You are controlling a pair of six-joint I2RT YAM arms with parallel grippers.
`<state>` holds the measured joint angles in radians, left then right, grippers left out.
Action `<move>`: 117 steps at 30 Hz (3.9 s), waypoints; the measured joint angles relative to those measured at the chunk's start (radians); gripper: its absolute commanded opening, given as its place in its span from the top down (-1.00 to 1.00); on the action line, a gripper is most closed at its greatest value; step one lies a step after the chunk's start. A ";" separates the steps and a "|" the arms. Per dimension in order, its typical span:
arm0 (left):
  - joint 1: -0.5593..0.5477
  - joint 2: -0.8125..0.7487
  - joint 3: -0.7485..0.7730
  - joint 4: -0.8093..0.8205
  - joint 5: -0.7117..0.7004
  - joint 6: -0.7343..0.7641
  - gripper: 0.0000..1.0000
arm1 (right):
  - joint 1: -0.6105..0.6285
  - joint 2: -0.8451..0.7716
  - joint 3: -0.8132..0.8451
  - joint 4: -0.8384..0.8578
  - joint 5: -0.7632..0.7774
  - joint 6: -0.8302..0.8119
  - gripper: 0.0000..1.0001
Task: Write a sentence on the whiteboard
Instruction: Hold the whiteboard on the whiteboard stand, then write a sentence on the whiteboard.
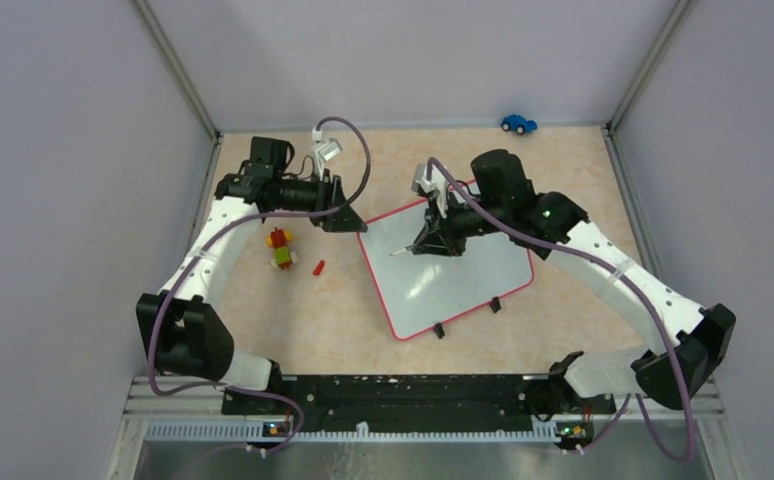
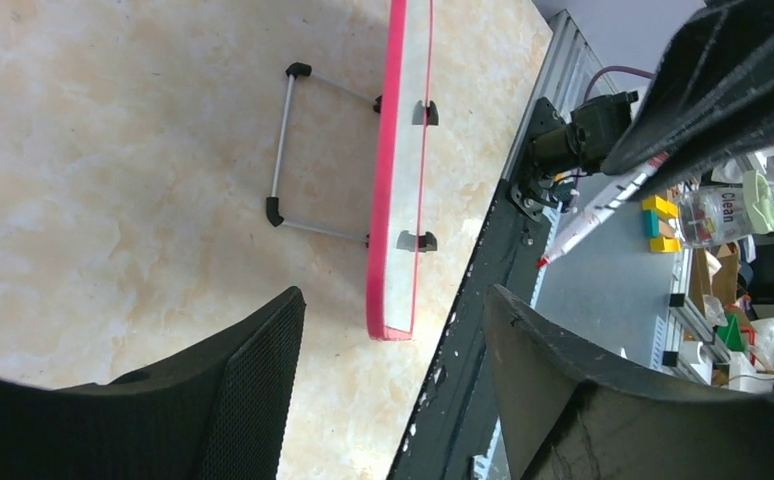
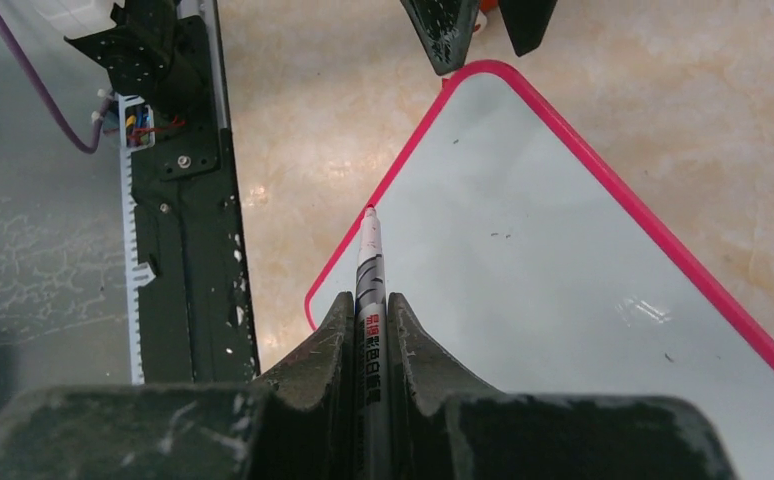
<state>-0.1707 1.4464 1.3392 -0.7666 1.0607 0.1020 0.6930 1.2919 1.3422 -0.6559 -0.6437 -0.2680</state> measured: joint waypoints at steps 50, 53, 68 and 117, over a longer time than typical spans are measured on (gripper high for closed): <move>-0.010 0.077 -0.024 0.087 0.068 -0.047 0.76 | 0.135 0.086 0.024 0.201 0.215 0.072 1.00; -0.011 0.077 -0.024 0.090 0.068 -0.047 0.83 | 0.136 0.088 0.019 0.206 0.209 0.080 1.00; -0.015 0.077 -0.024 0.101 0.067 -0.047 1.00 | 0.156 0.101 -0.004 0.225 0.274 0.081 1.00; -0.019 0.077 -0.024 0.109 0.042 -0.036 1.00 | 0.157 0.130 -0.062 0.226 0.317 0.077 1.00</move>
<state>-0.1902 1.5234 1.3151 -0.6579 1.1027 0.0662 0.8501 1.4220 1.2804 -0.4301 -0.3264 -0.1905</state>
